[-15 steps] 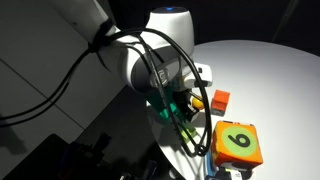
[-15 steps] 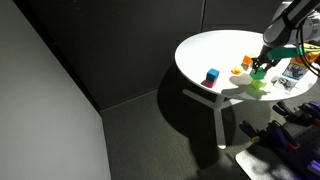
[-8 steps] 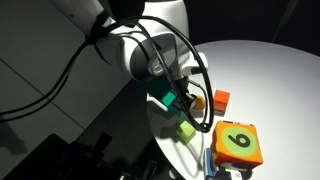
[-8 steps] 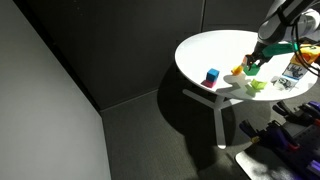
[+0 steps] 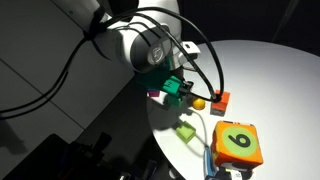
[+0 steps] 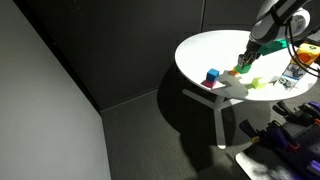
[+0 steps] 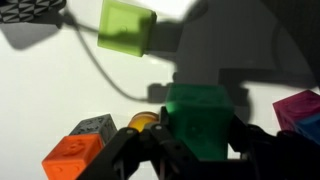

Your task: Put the blue block onto the pink block then move the green block next to it

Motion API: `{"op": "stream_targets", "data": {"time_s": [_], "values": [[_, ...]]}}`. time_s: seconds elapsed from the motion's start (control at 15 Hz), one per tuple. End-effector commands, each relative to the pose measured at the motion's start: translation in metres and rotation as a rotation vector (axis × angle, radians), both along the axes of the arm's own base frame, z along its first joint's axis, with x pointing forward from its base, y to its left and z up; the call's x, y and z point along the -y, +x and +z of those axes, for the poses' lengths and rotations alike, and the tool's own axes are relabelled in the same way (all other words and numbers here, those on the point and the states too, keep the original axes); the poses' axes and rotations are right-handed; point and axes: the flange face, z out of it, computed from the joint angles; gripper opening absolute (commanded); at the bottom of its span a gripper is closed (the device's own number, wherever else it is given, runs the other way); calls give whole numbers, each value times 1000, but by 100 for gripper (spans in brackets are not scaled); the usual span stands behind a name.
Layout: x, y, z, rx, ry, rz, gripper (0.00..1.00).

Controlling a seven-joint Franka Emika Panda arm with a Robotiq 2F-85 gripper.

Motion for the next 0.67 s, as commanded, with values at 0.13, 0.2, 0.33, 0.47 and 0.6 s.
{"op": "stream_targets", "data": {"time_s": [0.13,0.2,0.33,0.47,0.6], "values": [[-6,21,-12,0,-14,115,29],[-6,24,-16,0,-20,120,29],[-7,29,-23,-11,-22,89,29],[-8,33,-31,-19,-25,58,29],[-10,37,-39,-29,-29,18,29]]}}
